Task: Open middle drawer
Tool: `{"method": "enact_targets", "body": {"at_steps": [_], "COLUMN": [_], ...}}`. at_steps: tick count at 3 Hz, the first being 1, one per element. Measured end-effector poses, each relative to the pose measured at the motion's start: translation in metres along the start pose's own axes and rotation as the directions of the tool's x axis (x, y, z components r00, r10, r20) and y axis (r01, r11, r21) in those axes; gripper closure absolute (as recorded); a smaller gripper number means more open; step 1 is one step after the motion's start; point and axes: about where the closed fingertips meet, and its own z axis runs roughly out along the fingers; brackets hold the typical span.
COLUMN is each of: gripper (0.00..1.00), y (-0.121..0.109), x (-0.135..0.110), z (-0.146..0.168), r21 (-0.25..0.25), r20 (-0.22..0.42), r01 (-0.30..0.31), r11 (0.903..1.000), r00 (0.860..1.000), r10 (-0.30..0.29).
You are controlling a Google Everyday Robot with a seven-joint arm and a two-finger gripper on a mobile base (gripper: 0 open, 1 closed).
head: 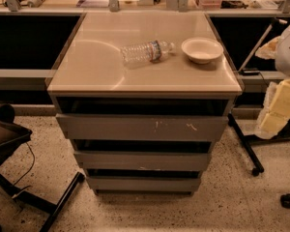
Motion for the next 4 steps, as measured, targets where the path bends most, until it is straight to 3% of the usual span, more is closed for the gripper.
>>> {"method": "enact_targets", "body": {"at_steps": [1,3,4], "gripper": [0.00,0.00,0.00], "y": [0.016,0.089,0.110], "x": [0.024,0.073,0.075], "z": [0.060,0.199,0.263], "r21": [-0.081,-0.170,-0.187], "r20": [0.075,0.148,0.178], "r01": [-0.088,-0.200,-0.206], "r11": [0.9928,0.9648,0.9606], "r00": [0.993,0.963,0.954], "r10": [0.094,0.226,0.239]}}
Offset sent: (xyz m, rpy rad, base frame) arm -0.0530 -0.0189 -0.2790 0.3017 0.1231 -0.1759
